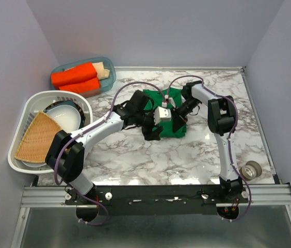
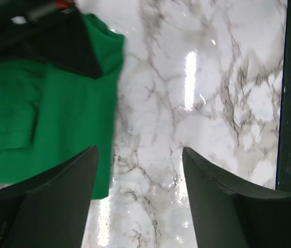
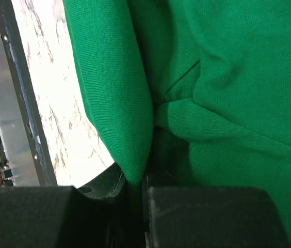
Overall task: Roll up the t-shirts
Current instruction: Roll the T-shirt to the center of the board.
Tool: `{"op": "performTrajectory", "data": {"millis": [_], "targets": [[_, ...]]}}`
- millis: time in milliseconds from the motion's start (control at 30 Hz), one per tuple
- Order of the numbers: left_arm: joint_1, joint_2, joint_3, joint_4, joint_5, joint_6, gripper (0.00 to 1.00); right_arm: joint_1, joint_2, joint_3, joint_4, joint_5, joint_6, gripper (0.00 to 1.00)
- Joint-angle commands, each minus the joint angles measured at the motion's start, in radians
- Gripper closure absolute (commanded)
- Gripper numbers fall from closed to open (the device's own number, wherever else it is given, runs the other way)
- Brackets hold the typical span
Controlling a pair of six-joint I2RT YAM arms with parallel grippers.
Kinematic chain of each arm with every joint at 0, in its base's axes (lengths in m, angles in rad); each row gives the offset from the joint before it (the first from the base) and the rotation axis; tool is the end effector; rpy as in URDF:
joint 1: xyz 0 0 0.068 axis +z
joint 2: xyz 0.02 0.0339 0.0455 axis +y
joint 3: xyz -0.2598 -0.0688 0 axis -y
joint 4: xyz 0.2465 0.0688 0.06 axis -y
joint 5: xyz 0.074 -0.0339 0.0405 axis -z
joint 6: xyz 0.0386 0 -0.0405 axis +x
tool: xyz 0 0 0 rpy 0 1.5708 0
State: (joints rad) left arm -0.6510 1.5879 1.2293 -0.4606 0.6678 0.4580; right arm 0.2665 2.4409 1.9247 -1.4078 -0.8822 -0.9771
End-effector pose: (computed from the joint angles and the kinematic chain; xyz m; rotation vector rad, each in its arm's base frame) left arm 0.2620 -0.2296 0.2667 1.4881 1.8011 -0.8872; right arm 0.4055 0.1416 0.1191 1.4350 -2.4063 -1.4091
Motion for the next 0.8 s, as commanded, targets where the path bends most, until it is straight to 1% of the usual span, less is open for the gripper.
{"op": "performTrajectory", "data": {"millis": [0, 33, 100, 167, 233, 333, 433, 533, 767], "targets": [[-0.044, 0.01, -0.036, -0.099, -0.066, 0.264, 0.28, -0.004, 0.04, 0.005, -0.117, 0.026, -0.012, 0.82], [-0.045, 0.023, -0.042, -0.108, -0.082, 0.318, 0.28, -0.004, 0.04, 0.005, -0.117, 0.026, -0.012, 0.82], [-0.05, 0.026, -0.08, -0.077, -0.146, 0.363, 0.28, -0.004, 0.038, 0.002, -0.117, 0.023, -0.018, 0.82], [-0.053, 0.029, -0.111, -0.05, -0.174, 0.425, 0.27, -0.004, 0.037, -0.001, -0.115, 0.023, -0.023, 0.82], [-0.053, 0.053, -0.11, -0.039, -0.194, 0.453, 0.26, -0.004, 0.037, -0.001, -0.117, 0.023, -0.023, 0.82], [-0.053, 0.116, -0.074, -0.07, -0.223, 0.461, 0.26, -0.004, 0.035, -0.001, -0.117, 0.023, -0.023, 0.82], [-0.052, 0.159, -0.059, -0.056, -0.278, 0.452, 0.25, -0.006, 0.037, -0.001, -0.117, 0.023, -0.025, 0.82], [-0.053, 0.204, -0.033, -0.058, -0.304, 0.449, 0.25, -0.006, 0.033, -0.003, -0.117, 0.02, -0.028, 0.81], [-0.053, 0.288, 0.035, -0.099, -0.323, 0.473, 0.24, -0.004, 0.032, -0.009, -0.117, 0.019, -0.038, 0.81]]}}
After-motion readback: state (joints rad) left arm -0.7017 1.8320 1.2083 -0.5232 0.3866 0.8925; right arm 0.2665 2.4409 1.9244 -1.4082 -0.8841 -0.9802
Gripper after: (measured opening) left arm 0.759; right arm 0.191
